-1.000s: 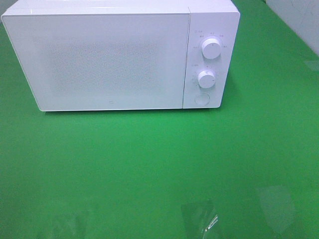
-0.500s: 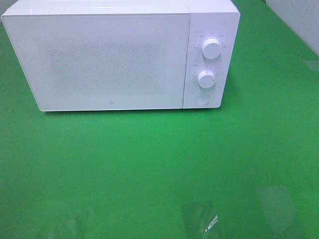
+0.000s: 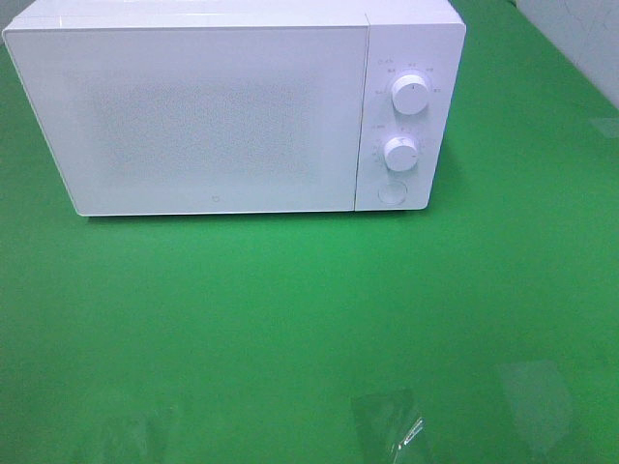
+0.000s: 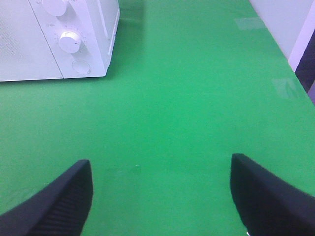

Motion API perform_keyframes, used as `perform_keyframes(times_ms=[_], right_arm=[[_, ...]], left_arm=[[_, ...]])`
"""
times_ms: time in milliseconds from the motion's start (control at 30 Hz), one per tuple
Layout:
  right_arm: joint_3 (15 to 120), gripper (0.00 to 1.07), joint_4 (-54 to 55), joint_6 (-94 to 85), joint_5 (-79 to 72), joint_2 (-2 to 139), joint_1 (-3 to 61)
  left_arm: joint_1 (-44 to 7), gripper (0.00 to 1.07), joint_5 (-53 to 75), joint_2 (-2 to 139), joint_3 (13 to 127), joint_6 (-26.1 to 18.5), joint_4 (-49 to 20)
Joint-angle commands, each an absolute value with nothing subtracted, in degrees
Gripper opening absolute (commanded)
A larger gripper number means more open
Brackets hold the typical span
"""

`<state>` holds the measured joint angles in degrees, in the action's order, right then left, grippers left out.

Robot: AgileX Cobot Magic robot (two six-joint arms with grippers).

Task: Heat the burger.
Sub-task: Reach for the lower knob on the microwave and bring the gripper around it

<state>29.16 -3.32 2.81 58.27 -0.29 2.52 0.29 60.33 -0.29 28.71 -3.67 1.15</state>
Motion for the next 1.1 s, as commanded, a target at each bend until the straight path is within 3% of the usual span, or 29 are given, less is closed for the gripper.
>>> perform_keyframes(times_ms=[33, 400, 1100], right_arm=[[29.62, 0.76, -3.84, 2.92, 57.01, -0.97, 2.12], [31.4, 0.8, -5.44, 2.12, 49.45, 1.66, 2.12], [29.85, 0.76, -5.16, 2.58, 19.48, 27.1, 2.12]], left_arm=[[0.29, 1.0, 59.47, -1.66, 28.59, -3.44, 0.86], [0.29, 1.0, 59.47, -1.66, 28.59, -3.44, 0.86], [0.29, 1.0, 59.47, -1.66, 28.59, -3.44, 0.86]])
